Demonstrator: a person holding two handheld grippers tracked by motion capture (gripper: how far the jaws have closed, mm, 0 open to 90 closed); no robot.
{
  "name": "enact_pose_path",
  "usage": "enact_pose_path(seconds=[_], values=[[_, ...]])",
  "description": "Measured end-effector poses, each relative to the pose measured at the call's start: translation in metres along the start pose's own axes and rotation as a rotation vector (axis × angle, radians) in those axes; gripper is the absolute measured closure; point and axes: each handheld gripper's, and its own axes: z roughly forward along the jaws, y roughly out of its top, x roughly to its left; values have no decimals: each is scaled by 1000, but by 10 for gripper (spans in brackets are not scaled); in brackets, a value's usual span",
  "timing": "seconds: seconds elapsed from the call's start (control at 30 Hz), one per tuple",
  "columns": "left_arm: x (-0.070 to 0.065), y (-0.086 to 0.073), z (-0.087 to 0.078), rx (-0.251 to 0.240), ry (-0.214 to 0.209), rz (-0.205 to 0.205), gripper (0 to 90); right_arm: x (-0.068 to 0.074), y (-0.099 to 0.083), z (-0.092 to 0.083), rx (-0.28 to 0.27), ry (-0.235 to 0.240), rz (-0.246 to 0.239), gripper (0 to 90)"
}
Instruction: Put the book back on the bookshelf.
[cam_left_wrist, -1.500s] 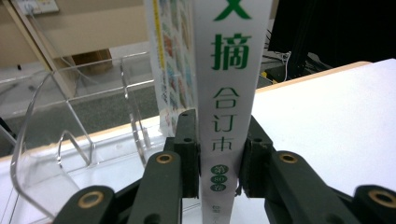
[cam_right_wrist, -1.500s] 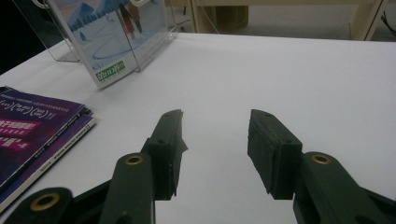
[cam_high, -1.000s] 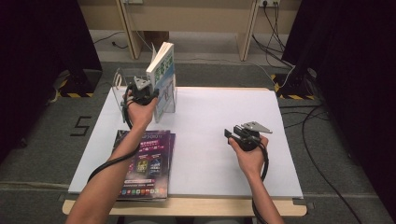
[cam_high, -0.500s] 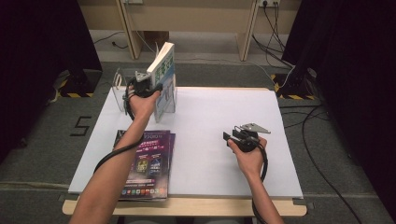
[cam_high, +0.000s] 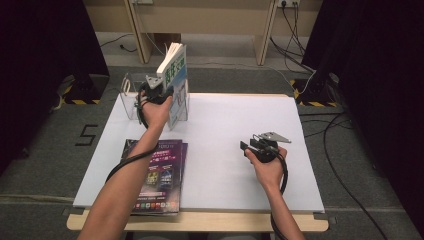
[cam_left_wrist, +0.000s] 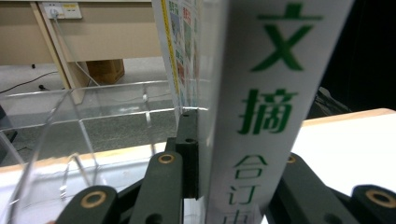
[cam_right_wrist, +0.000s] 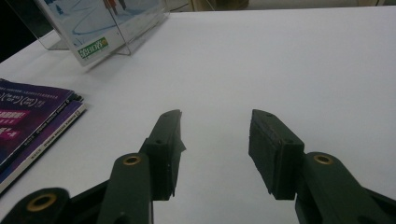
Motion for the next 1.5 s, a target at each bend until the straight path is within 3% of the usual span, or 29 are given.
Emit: enact_pose_path(seconds=[0.13, 0.27, 0.33, 0.5, 0.8, 1.03, 1.4, 1.5], values=[[-11, 1, 6, -15, -2, 23, 738, -1, 0, -1, -4, -4, -3, 545], [-20, -4, 8, -14, -53, 14, 735, -2, -1, -1, 3, -3, 1, 545], [-19, -6, 8, -19, -38, 19, 734, -2, -1, -1, 4, -2, 0, 545], [-15, -7, 6, -8, -60, -1, 720, -3, 0, -2, 2, -7, 4, 545], [-24, 2, 0, 15, -137, 16, 566, -2, -1, -1, 9, -7, 10, 544], [-25, 2, -10, 24, -170, 29, 500, -2, -1, -2, 5, -6, 2, 543], [-25, 0, -24, 35, -196, 84, 389, 0, 1, -3, 3, -10, 2, 543], [-24, -2, -27, 47, -206, 77, 371, 1, 1, -3, 1, -9, 0, 543]])
